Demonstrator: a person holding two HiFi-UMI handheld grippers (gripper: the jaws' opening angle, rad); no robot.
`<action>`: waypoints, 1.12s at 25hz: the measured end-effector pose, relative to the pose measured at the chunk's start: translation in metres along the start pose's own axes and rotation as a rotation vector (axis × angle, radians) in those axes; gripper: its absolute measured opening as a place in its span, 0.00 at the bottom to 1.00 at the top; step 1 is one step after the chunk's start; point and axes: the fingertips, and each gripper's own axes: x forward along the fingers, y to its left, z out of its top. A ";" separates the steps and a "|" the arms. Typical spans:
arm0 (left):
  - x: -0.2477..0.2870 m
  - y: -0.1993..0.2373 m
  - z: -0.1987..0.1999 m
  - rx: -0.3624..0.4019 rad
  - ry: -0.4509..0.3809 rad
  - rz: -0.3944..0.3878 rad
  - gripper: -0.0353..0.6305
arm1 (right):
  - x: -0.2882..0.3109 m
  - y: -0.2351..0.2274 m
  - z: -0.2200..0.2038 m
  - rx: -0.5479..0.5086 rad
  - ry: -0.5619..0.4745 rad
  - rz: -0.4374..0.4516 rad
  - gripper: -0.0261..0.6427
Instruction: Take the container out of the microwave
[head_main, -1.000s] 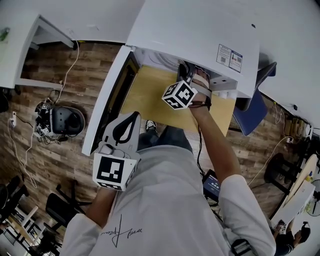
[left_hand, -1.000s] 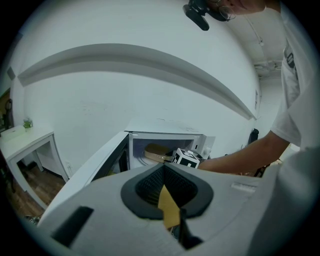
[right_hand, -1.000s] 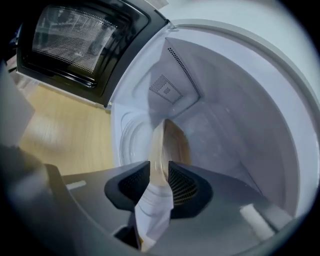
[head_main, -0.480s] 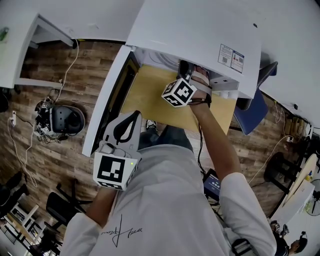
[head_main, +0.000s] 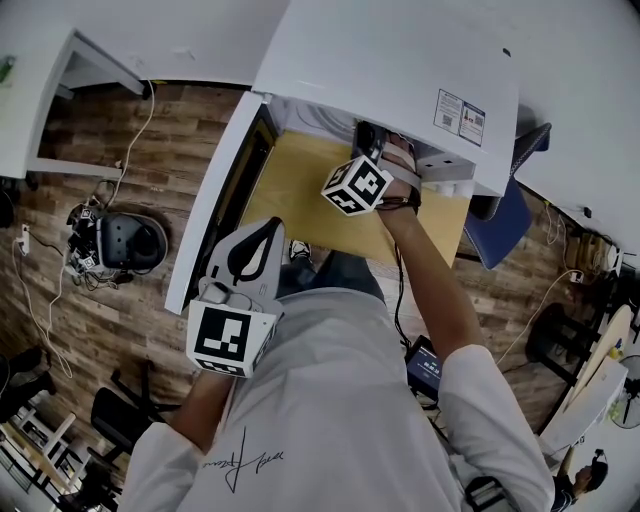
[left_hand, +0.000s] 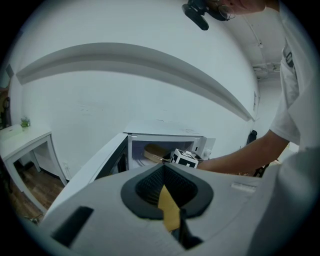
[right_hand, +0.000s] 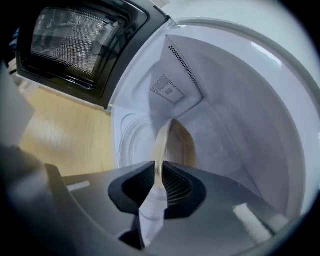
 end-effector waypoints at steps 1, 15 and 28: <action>0.000 0.000 0.000 0.001 0.000 0.000 0.04 | -0.001 0.000 0.000 0.002 -0.001 0.002 0.13; -0.008 -0.001 -0.002 0.005 -0.010 -0.003 0.04 | -0.018 0.003 0.000 0.014 -0.017 0.005 0.13; -0.014 -0.007 -0.003 0.006 -0.027 -0.008 0.04 | -0.035 0.012 -0.001 0.031 -0.044 0.016 0.13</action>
